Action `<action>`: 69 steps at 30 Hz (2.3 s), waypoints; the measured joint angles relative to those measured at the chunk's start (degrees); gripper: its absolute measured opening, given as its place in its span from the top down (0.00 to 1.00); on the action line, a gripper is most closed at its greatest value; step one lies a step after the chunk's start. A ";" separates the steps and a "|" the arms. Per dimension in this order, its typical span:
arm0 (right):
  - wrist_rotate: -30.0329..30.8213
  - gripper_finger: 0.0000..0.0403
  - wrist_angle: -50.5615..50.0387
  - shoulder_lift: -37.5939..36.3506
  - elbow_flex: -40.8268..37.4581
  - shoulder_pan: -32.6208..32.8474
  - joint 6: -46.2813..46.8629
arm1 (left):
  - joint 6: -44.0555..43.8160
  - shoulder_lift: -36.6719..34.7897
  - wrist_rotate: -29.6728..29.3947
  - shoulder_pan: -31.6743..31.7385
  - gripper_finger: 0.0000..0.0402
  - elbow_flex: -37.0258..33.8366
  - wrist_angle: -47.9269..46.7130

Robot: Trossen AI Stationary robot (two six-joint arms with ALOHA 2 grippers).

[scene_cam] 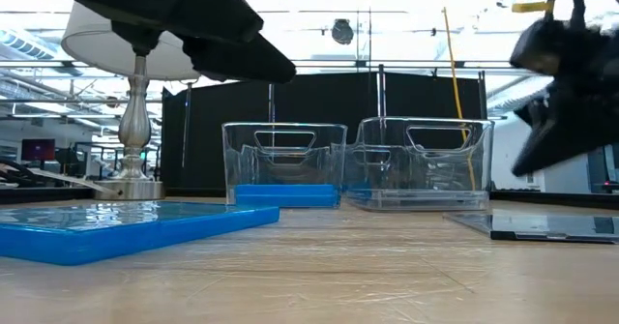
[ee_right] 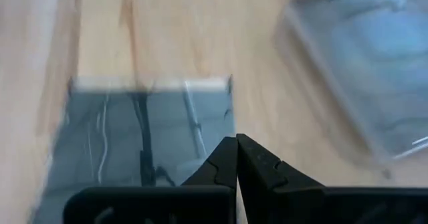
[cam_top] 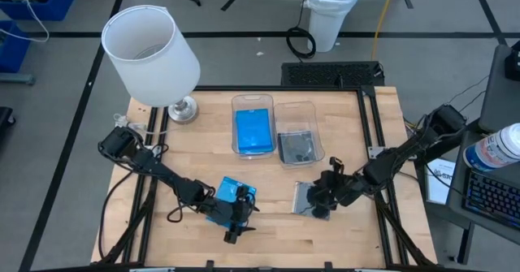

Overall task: Pick & place jewel cases by type
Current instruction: Stack the black CD case on top of the black CD cases in the right transparent bin

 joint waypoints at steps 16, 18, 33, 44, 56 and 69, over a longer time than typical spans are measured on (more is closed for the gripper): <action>-4.97 1.00 9.77 15.51 0.19 -2.83 6.00 | 2.96 0.00 -2.45 -0.32 0.29 0.00 0.13; -5.97 1.00 13.70 16.07 0.09 -2.48 6.32 | 4.52 0.03 -4.71 -0.70 0.29 0.00 0.70; -1.80 1.00 13.34 10.52 2.34 -0.69 3.33 | 21.38 17.17 -6.07 -0.02 0.29 10.75 12.14; -2.48 1.00 -21.03 7.36 13.48 5.69 23.86 | 23.79 26.24 -4.06 6.49 0.29 28.67 -8.53; -10.10 1.00 -29.78 12.77 13.38 10.18 45.20 | 25.73 26.49 2.23 10.54 0.29 30.86 -13.44; -13.48 1.00 -23.72 16.78 13.38 10.80 48.12 | 28.45 27.02 2.05 11.17 0.29 30.84 -15.35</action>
